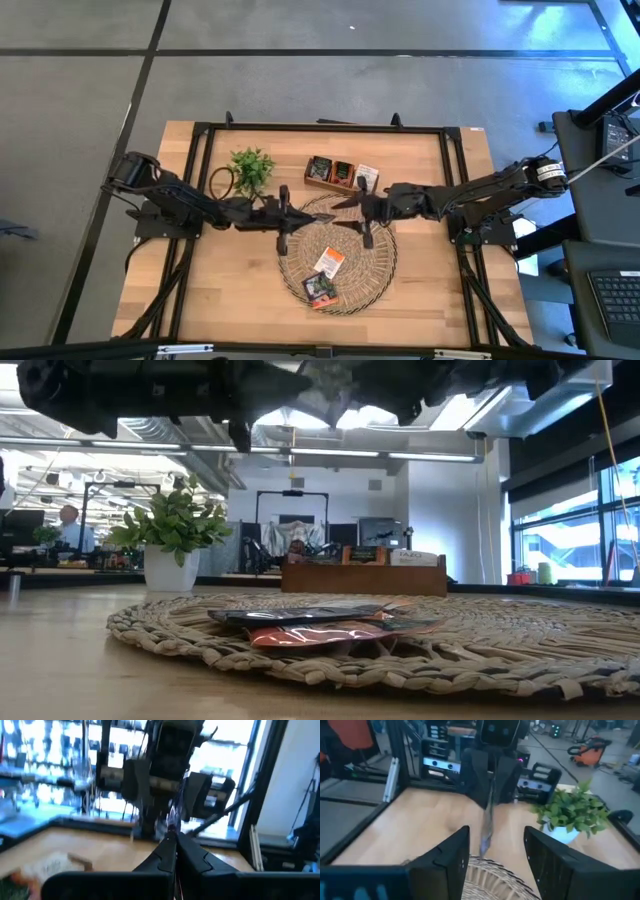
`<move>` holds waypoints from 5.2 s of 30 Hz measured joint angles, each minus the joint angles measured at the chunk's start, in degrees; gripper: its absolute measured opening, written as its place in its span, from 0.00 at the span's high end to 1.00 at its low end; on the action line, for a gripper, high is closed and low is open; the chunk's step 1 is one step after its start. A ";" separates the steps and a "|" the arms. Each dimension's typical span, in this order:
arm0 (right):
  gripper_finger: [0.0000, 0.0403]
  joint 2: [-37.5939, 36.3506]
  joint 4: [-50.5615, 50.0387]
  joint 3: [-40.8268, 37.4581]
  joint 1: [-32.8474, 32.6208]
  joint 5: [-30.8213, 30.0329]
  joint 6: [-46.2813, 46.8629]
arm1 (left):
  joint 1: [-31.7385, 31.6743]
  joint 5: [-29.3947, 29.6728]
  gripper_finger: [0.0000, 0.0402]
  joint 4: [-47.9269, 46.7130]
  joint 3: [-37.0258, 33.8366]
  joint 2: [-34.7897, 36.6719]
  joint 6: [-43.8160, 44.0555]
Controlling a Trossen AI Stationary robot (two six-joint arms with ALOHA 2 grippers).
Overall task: Pick & Place Tea
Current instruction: Put the black and white tea bag into the left section of the wooden organizer, then put the white and orange tea bag into the right section of the wooden organizer
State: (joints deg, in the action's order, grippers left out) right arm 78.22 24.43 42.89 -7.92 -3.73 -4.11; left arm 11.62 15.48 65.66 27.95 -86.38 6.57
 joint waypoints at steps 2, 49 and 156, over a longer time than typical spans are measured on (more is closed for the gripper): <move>0.53 0.00 0.59 0.00 0.00 0.45 2.08 | 0.00 0.06 0.99 3.11 0.02 -0.36 -1.73; 0.79 4.00 17.78 2.40 2.40 7.48 2.01 | -0.04 -3.10 0.99 14.04 0.06 -0.43 -10.32; 0.77 19.87 -0.80 2.38 7.90 16.84 -6.89 | 10.90 -2.45 0.69 -9.03 -6.08 1.84 6.45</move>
State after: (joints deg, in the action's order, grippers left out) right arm 98.08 23.63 45.28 -0.02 13.11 -11.00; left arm 22.52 13.04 56.64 21.87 -84.53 13.03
